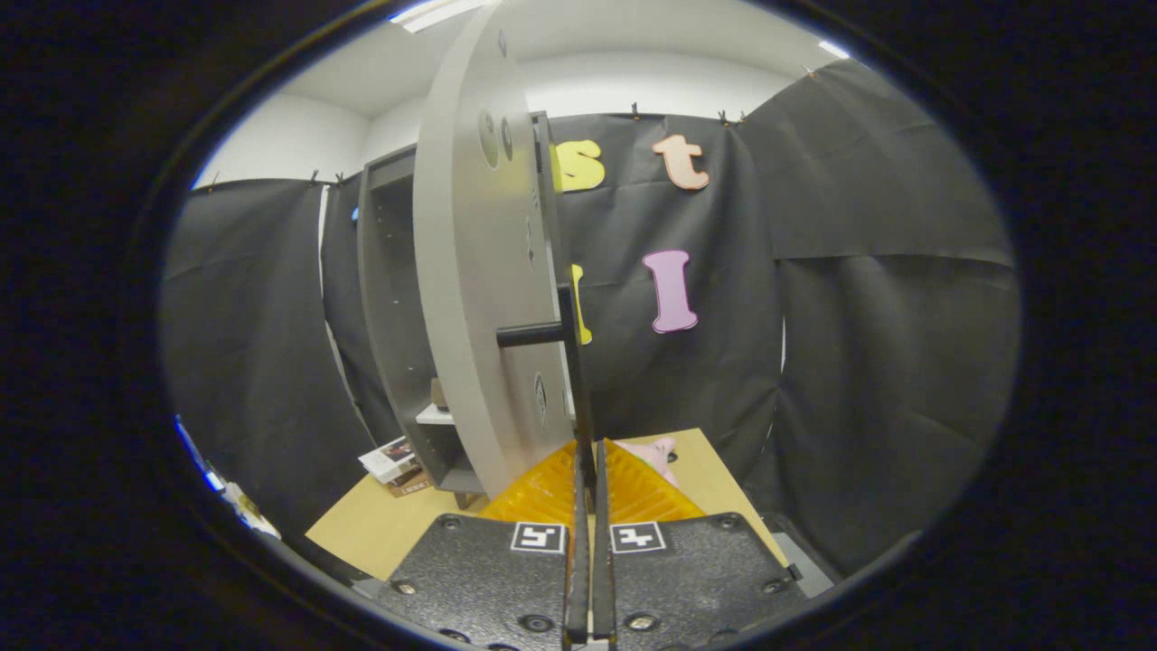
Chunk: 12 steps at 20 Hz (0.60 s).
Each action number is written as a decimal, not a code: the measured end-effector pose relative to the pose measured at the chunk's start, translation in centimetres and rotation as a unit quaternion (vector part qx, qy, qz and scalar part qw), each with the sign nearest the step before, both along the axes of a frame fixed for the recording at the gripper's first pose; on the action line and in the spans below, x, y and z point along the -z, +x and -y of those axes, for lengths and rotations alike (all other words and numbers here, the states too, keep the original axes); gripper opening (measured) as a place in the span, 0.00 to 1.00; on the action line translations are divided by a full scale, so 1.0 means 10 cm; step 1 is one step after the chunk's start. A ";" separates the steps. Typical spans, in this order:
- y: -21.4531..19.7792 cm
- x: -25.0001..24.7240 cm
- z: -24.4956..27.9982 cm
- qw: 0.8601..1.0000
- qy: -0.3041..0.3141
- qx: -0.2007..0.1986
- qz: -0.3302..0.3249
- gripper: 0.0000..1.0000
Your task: Open the shoe cabinet door, grab the shoes and put them into the shoe cabinet, then close the shoe cabinet door.
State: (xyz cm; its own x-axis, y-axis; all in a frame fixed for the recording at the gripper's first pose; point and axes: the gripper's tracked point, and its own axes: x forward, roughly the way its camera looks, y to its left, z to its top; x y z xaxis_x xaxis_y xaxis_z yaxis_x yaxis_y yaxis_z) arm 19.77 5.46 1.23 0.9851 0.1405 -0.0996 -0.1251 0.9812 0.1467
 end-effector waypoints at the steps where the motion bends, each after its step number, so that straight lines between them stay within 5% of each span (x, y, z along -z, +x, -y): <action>1: -0.07 -0.01 0.02 1.000 -0.004 0.002 0.004 0.06; 5: -0.41 0.05 0.09 0.999 -0.038 0.019 0.013 0.16; 12: -0.70 0.85 -0.52 0.996 -0.074 -0.025 -0.043 0.81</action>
